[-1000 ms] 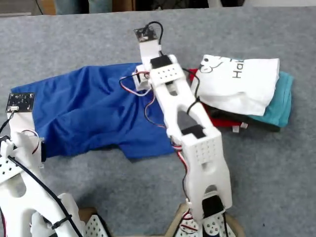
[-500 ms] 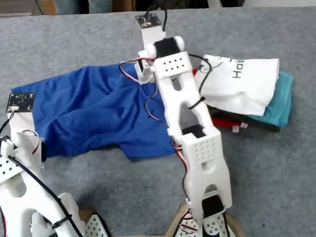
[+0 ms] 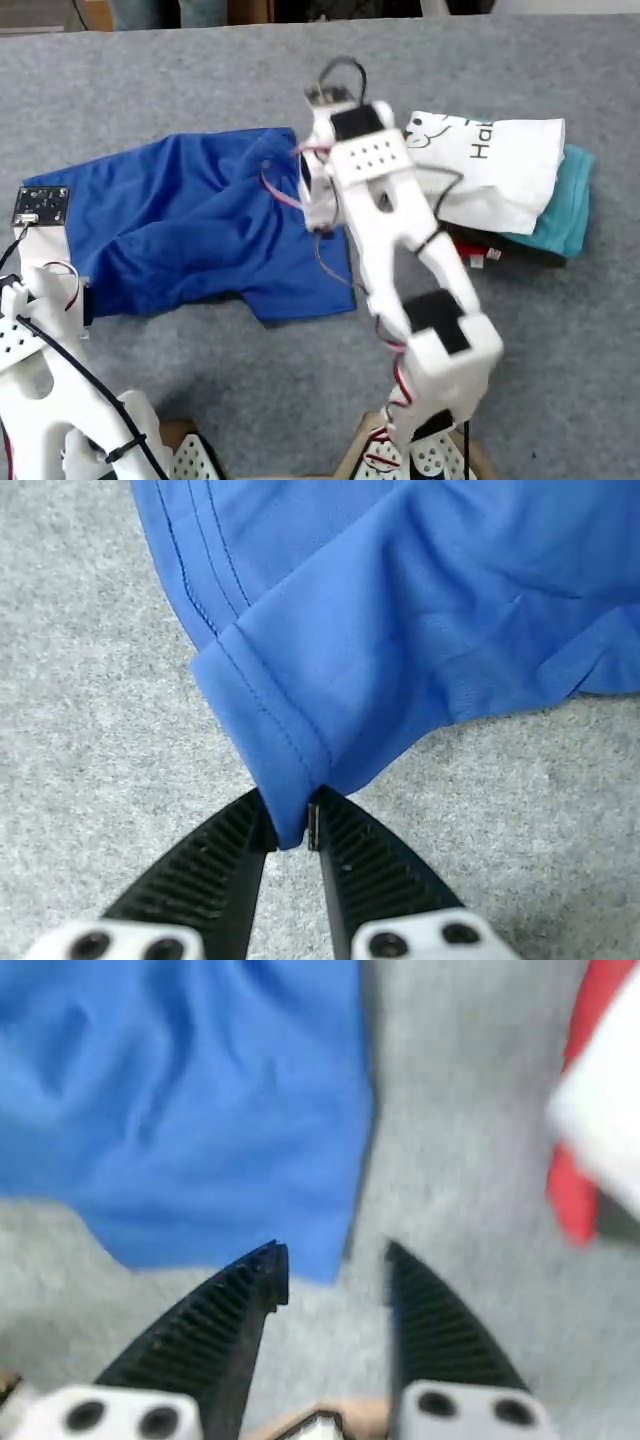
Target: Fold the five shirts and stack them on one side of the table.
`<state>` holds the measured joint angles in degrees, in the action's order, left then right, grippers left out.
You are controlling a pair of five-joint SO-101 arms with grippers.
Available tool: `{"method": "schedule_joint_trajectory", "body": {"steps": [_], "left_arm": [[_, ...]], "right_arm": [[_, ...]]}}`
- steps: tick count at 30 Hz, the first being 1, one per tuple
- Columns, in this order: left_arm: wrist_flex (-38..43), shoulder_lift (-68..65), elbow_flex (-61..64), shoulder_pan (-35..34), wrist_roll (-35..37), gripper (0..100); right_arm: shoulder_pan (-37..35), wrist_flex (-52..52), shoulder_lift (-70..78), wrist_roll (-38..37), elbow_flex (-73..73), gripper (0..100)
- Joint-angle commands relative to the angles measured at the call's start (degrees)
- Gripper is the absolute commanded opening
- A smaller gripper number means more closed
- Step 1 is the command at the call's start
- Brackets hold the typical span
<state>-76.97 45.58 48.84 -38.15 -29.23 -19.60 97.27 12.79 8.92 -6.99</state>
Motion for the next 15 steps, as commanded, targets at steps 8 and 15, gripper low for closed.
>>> {"method": "schedule_joint_trajectory", "body": {"steps": [8,15], "left_arm": [[1.9,1.3,-0.4,0.0,0.5,3],[3.5,1.3,0.9,-0.3,0.5,3]], "right_arm": [[-6.1,-11.3,-11.9,6.4,27.8,20.1],[-9.9,-17.0,-11.9,7.1,32.0,20.1]]}}
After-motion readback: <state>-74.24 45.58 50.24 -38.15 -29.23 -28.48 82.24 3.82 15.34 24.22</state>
